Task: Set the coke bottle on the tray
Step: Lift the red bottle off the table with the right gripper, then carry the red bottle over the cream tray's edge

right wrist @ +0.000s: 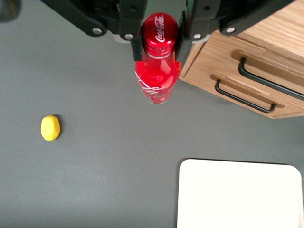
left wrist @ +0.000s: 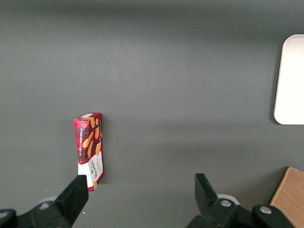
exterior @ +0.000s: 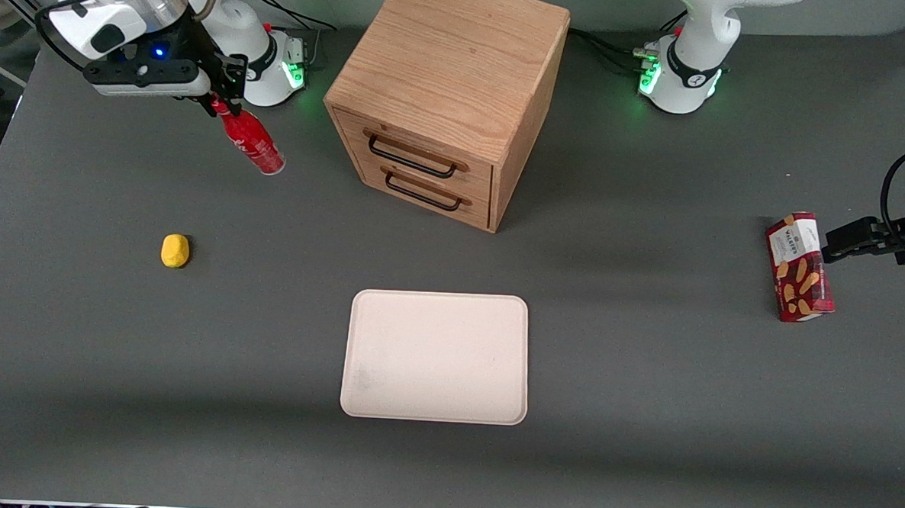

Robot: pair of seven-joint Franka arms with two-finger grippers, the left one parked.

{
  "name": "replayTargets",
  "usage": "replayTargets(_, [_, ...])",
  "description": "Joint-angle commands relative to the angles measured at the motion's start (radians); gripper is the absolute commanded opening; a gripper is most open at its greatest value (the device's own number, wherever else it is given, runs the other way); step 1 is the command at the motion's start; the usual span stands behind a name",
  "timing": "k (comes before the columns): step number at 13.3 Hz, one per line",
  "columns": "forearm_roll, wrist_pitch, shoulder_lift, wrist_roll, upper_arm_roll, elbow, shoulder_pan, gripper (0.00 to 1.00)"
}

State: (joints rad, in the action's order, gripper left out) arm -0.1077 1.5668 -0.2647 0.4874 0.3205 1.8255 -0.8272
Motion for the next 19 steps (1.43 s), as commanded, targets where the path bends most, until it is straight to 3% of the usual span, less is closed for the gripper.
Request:
replayTargets(1, [0.071,-0.027,0.212,-0.019,0.006,-0.231,0.01,0.0])
replayTargets(9, [0.238,-0.021,0.651,-0.058,-0.006,-0.653,0.146,0.0])
replayTargets(13, [0.24,0.021,0.772,-0.087,-0.08,-0.756,0.229,0.0])
replayTargets(19, [0.24,0.139,0.849,-0.089,-0.092,-0.746,0.24,0.0])
